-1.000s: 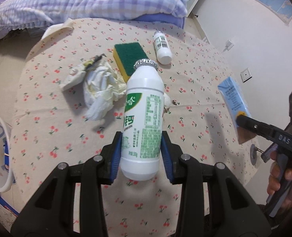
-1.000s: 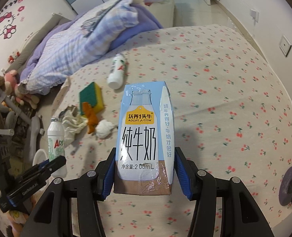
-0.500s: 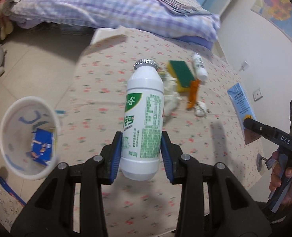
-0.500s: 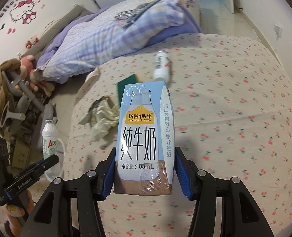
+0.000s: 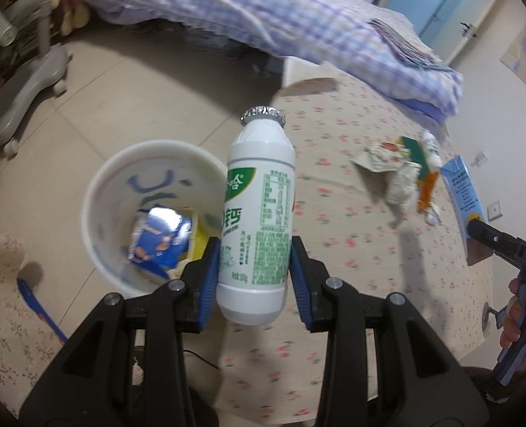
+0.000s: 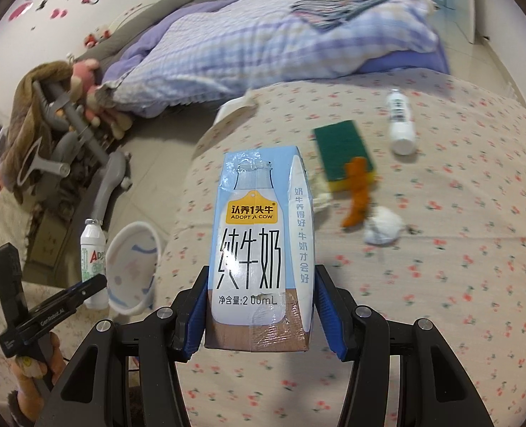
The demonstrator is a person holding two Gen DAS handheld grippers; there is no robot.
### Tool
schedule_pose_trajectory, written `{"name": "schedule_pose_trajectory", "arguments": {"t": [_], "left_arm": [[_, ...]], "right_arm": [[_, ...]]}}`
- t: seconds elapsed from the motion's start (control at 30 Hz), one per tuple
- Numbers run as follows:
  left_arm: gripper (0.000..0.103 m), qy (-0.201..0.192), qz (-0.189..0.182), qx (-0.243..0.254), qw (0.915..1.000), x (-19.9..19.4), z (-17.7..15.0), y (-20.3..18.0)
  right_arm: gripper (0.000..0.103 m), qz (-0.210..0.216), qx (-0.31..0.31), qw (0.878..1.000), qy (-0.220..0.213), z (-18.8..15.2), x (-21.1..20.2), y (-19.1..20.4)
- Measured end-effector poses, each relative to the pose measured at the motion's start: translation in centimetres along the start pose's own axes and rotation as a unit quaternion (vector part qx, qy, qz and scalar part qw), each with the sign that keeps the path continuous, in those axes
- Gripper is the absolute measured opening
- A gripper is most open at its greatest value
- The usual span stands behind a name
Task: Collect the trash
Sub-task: 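Carry both items over the white bin and open the left tool to drop the bottle, then lower the milk carton into the white bin and open the right tool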
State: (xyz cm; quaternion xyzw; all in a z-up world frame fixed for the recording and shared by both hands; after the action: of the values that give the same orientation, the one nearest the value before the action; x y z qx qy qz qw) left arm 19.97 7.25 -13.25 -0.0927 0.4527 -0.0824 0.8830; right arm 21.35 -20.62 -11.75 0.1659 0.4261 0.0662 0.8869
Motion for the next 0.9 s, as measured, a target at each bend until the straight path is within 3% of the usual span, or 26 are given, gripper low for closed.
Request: {"name": "schedule_pose_trajectory", "arguments": {"t": [0.33,0.5,0.53,0.63,0.9], "left_arm": [[0.040,0.009,0.034,-0.030,0.9989,1.5,-0.5,5.5],[0.041,0.001,0.049,-0.020,0.9986,2.2,0.0,6.7],[0.045,0.001,0.061,-0.019,0.9980,2.3,0.1,7.2],[0.090,-0.016,0.109,-0.024,0.9936,1.6,0.4,8.9],[0.091,-0.015,0.145,-0.049,0.9881,-0.2,-0.2,12.6]], "right_arm": [[0.055,0.028,-0.030,0.999,0.020,-1.0,3.0,5.6],[0.055,0.044,-0.043,0.998,0.032,-1.7,4.5,8.2],[0.055,0.050,-0.046,0.997,0.035,-1.8,4.9,8.8],[0.056,0.059,-0.054,0.996,0.041,-2.0,5.7,10.2],[0.056,0.086,-0.070,0.992,0.066,-3.2,8.8,14.2]]}}
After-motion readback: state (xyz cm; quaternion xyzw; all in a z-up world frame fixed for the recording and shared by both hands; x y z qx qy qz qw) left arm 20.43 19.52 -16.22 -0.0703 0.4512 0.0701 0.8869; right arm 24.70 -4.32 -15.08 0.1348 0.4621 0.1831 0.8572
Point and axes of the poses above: each gripper's, at about its wrist camera, not at the fingertips, and x roughly the way its jaws point, y to its left, z to its top, the point moved 10 cm from there along x, roughly the way its jaws point, and after that the axes turned 10 degrees about -y, right-handed, at the moved point
